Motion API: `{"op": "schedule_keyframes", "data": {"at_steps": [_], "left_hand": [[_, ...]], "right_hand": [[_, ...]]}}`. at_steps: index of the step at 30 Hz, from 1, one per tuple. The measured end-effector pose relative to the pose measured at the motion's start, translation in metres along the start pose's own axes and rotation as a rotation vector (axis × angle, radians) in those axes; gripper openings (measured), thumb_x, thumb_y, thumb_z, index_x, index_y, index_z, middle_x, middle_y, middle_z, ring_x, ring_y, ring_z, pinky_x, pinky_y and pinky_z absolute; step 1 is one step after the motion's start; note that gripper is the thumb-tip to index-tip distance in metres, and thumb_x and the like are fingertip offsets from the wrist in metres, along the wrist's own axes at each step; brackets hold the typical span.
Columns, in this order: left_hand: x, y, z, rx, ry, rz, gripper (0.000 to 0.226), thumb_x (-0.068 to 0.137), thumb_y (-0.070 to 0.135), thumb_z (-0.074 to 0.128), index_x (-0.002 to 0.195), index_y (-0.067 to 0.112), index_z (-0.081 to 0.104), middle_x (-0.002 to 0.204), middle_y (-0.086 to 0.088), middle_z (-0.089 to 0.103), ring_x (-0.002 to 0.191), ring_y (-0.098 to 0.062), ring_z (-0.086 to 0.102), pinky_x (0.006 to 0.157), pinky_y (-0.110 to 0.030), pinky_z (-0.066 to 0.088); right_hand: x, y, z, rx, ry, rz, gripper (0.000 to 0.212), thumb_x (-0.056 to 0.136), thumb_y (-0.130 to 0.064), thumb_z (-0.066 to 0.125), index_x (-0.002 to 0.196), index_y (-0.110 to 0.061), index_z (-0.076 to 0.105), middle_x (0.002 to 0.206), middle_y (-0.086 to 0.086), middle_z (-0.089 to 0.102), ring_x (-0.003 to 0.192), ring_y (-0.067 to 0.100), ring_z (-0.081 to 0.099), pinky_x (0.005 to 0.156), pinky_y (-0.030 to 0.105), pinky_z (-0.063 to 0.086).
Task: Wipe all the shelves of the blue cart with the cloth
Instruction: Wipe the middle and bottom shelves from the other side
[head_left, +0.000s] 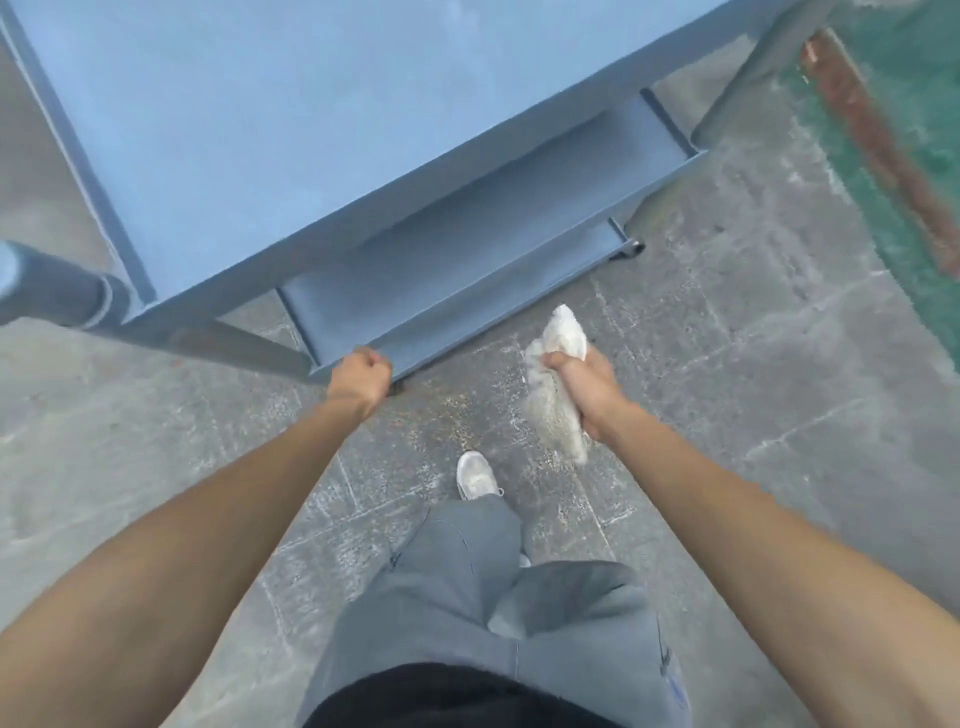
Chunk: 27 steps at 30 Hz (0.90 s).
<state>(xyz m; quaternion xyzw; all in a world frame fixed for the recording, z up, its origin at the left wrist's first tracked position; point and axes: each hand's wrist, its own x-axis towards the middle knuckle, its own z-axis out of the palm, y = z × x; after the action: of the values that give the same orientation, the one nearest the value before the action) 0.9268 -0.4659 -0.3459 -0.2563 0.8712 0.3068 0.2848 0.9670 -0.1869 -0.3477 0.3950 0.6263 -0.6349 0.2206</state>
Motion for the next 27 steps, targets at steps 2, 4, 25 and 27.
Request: {"op": "schedule_keyframes", "data": {"at_steps": [2, 4, 25, 27], "left_hand": [[0.018, -0.002, 0.000, 0.004, 0.093, 0.020, 0.028, 0.098, 0.021, 0.047, 0.113, 0.004, 0.063, 0.119, -0.025, 0.065, 0.114, -0.041, 0.060, 0.096, -0.039, 0.045], [0.036, -0.006, -0.003, 0.018, 0.120, 0.026, 0.029, 0.095, 0.021, 0.054, 0.120, 0.005, 0.059, 0.124, -0.023, 0.062, 0.118, -0.040, 0.057, 0.101, -0.041, 0.045], [0.215, -0.038, -0.028, -0.568, 0.706, -0.084, 0.066, 0.108, 0.045, 0.018, 0.146, -0.003, 0.043, 0.152, -0.024, 0.042, 0.142, -0.038, 0.038, 0.117, -0.042, 0.026], [0.240, -0.042, -0.031, -0.636, 0.690, -0.103, 0.074, 0.106, 0.053, 0.012, 0.151, 0.003, 0.040, 0.158, -0.020, 0.037, 0.147, -0.034, 0.033, 0.121, -0.041, 0.017]], "right_hand": [[0.024, -0.019, 0.009, -0.089, -0.005, -0.102, 0.026, 0.093, -0.017, 0.069, 0.118, -0.013, 0.064, 0.097, 0.006, 0.074, 0.083, 0.021, 0.072, 0.062, 0.026, 0.057], [0.046, -0.037, 0.020, -0.157, -0.044, -0.186, 0.022, 0.094, -0.015, 0.067, 0.115, -0.009, 0.066, 0.096, 0.008, 0.074, 0.079, 0.019, 0.071, 0.063, 0.026, 0.058], [0.199, -0.166, 0.276, -1.130, -0.259, -1.452, 0.046, 0.095, -0.037, 0.050, 0.139, -0.026, 0.053, 0.131, 0.008, 0.065, 0.120, 0.039, 0.057, 0.089, 0.041, 0.046], [0.212, -0.147, 0.304, -1.214, -0.268, -1.453, 0.047, 0.096, -0.038, 0.051, 0.142, -0.033, 0.050, 0.133, 0.012, 0.062, 0.121, 0.041, 0.058, 0.090, 0.041, 0.047]]}}
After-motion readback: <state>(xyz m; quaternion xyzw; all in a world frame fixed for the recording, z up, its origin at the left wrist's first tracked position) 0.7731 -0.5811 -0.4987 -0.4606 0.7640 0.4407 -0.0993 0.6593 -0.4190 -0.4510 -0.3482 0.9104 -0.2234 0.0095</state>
